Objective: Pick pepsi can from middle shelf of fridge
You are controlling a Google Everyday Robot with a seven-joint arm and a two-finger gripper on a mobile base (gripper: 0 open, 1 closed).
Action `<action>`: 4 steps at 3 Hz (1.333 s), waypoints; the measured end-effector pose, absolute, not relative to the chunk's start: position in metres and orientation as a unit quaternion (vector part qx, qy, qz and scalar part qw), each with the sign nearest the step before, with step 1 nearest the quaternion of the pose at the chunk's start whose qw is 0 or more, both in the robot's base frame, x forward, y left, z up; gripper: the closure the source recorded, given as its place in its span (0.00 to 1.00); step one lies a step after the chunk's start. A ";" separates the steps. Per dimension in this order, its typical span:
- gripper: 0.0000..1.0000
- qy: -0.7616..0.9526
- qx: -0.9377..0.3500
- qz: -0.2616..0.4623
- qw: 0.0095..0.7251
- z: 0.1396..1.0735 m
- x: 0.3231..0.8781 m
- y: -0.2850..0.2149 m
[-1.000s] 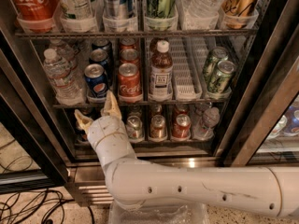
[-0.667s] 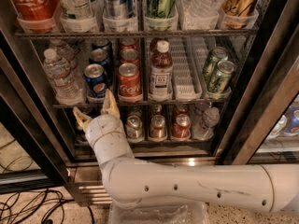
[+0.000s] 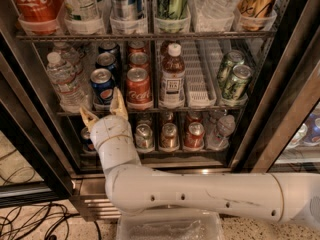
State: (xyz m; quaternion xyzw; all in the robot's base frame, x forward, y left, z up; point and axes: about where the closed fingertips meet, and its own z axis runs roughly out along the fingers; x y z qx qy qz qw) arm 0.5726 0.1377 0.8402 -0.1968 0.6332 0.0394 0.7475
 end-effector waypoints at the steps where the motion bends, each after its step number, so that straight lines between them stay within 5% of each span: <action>1: 0.38 0.629 -0.183 0.036 0.755 0.847 0.577 0.134; 4: 0.35 0.646 -0.164 0.023 0.745 0.839 0.612 0.134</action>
Offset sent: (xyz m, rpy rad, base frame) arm 0.0136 -0.0052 0.0069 0.0307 -0.0201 -0.0616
